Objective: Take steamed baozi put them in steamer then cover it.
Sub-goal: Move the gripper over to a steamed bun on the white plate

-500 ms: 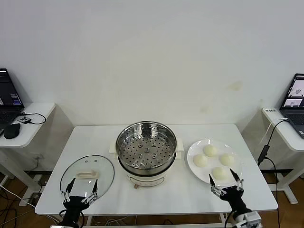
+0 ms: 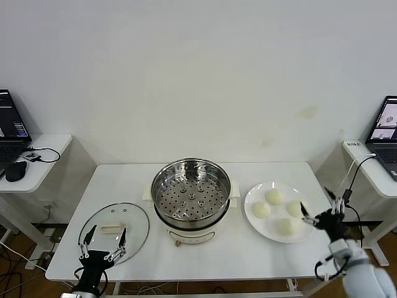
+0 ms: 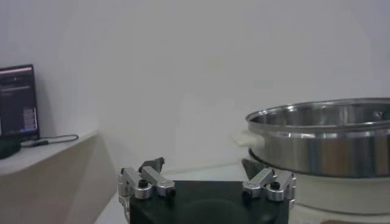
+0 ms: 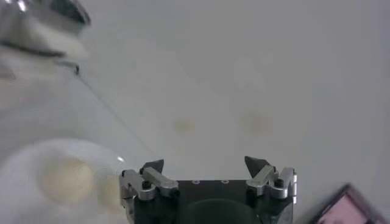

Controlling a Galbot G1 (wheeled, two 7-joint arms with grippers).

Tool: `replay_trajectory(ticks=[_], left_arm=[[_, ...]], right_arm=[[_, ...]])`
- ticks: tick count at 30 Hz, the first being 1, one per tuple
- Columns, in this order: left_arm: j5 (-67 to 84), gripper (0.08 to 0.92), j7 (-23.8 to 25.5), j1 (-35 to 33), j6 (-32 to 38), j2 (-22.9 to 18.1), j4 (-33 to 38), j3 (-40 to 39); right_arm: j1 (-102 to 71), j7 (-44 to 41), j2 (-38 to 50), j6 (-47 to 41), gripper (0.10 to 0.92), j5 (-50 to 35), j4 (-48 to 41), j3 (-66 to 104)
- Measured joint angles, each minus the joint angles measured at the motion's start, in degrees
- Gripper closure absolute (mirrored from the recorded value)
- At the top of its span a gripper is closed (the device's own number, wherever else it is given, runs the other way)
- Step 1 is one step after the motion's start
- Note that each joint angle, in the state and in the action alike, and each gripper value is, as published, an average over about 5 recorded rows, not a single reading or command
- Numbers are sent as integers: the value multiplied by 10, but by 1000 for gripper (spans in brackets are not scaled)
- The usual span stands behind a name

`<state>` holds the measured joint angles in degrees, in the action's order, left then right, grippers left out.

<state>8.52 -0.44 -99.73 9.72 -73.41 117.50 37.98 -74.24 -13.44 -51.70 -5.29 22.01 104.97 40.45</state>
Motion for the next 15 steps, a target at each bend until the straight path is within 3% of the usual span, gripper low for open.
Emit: replay_trajectory(ticks=[15], left_arm=[[-16, 177, 12, -1, 15, -9, 3, 15]], right_arm=[[315, -250, 156, -4, 203, -2, -175, -264]])
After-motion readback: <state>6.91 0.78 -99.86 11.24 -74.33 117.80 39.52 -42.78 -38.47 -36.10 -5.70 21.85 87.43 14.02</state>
